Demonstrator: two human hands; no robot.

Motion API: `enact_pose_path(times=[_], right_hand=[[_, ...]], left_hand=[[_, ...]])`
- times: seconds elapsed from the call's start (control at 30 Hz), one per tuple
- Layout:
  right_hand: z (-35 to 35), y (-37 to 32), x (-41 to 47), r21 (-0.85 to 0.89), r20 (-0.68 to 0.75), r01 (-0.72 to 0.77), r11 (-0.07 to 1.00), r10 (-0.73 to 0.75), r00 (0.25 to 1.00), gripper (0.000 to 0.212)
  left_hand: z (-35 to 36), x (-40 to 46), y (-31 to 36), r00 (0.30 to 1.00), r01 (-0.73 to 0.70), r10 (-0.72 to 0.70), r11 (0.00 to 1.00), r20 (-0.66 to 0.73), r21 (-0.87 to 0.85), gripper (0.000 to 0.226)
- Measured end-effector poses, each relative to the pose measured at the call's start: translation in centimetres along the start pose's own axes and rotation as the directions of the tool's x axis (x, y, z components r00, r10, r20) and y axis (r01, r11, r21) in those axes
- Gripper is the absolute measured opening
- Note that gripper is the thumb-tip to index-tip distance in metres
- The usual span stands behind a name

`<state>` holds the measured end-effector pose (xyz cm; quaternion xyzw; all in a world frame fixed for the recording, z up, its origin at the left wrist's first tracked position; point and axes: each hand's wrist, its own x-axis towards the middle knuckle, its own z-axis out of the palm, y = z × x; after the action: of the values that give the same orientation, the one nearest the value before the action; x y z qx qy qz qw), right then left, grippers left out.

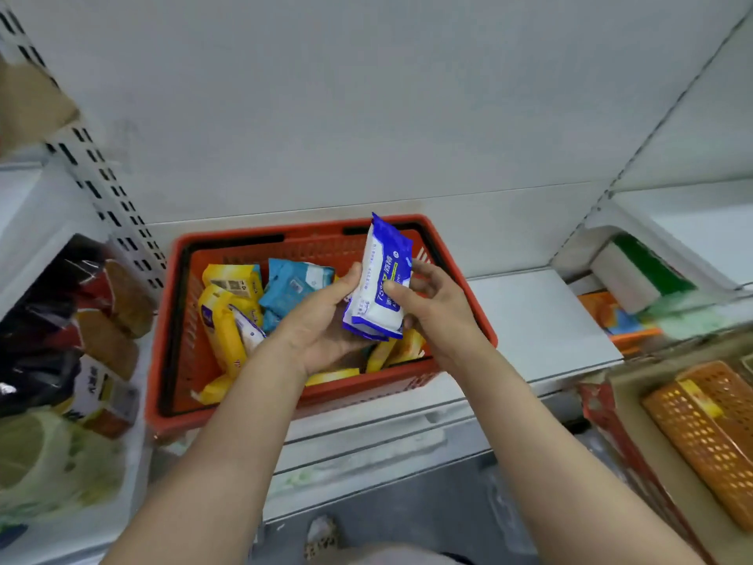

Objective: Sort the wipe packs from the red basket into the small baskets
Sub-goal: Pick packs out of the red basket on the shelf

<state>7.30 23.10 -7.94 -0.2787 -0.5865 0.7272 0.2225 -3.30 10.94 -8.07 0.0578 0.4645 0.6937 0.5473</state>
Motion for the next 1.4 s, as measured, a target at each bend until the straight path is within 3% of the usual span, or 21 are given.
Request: enact_pose_path(times=[0.1, 0.17, 0.3, 0.33, 0.4, 0.43, 0.7, 0.83, 0.93, 1.07, 1.2, 1.4], right_hand=[[-4.0, -1.1, -2.1, 0.004, -0.074, 0.042, 0.999, -0.042, 0.996, 0.065], [-7.8, -1.8, -4.0, 0.015, -0.147, 0.067, 0.998, -0.064, 0.987, 0.073], [-17.2, -2.3, -9.6, 0.055, -0.297, 0.115, 0.992, -0.094, 0.95, 0.054], [-20.0, -2.2, -11.3, 0.063, -0.343, 0.122, 0.99, -0.093, 0.935, 0.049], [-25.6, -1.9, -15.1, 0.07, -0.433, 0.141, 0.988, -0.097, 0.896, 0.046], [-28.5, -1.8, -17.2, 0.07, -0.479, 0.15, 0.986, -0.099, 0.872, 0.047], [-46.0, -0.8, -30.9, 0.061, -0.695, 0.153, 0.986, -0.067, 0.715, 0.064], [-51.9, -1.2, -34.0, 0.09, -0.767, 0.156, 0.984, -0.031, 0.641, 0.042], [-56.4, -1.2, -34.2, 0.089, -0.795, 0.102, 0.991, 0.009, 0.607, 0.026], [-63.0, -1.4, -33.1, -0.013, -0.849, 0.002, 1.0, -0.012, 0.527, 0.031], [-69.3, -2.7, -31.7, -0.076, -0.859, -0.077, 0.994, -0.026, 0.511, 0.03], [-76.2, -4.5, -29.5, -0.017, -0.829, -0.08, 0.997, 0.031, 0.558, 0.061]], left_hand=[[3.0, 0.0, -1.8, 0.998, -0.023, 0.023, 1.0, 0.051, 0.002, 0.055], [5.5, 0.0, -3.3, 0.996, -0.075, 0.073, 0.997, 0.049, 0.036, 0.029], [12.7, 0.1, -8.5, 0.992, -0.127, 0.123, 0.982, 0.035, 0.139, 0.01], [14.9, 0.1, -10.4, 0.991, -0.136, 0.135, 0.976, 0.022, 0.169, 0.016], [19.3, 0.0, -14.7, 0.99, -0.136, 0.139, 0.956, 0.009, 0.26, 0.056], [21.5, 0.0, -17.0, 0.988, -0.147, 0.152, 0.936, 0.009, 0.32, 0.062], [36.3, -0.7, -32.6, 0.965, -0.26, 0.233, 0.84, 0.117, 0.477, 0.037], [40.9, 0.4, -36.2, 0.956, -0.292, 0.215, 0.768, 0.2, 0.57, 0.025], [44.2, 2.7, -38.1, 0.943, -0.325, 0.206, 0.742, 0.262, 0.587, 0.038], [48.9, 7.5, -41.4, 0.939, -0.32, 0.179, 0.763, 0.293, 0.561, 0.045], [53.7, 12.2, -45.0, 0.968, -0.214, 0.107, 0.83, 0.228, 0.515, 0.036], [60.0, 16.2, -47.6, 0.988, -0.119, 0.046, 0.83, 0.146, 0.544, 0.055]])
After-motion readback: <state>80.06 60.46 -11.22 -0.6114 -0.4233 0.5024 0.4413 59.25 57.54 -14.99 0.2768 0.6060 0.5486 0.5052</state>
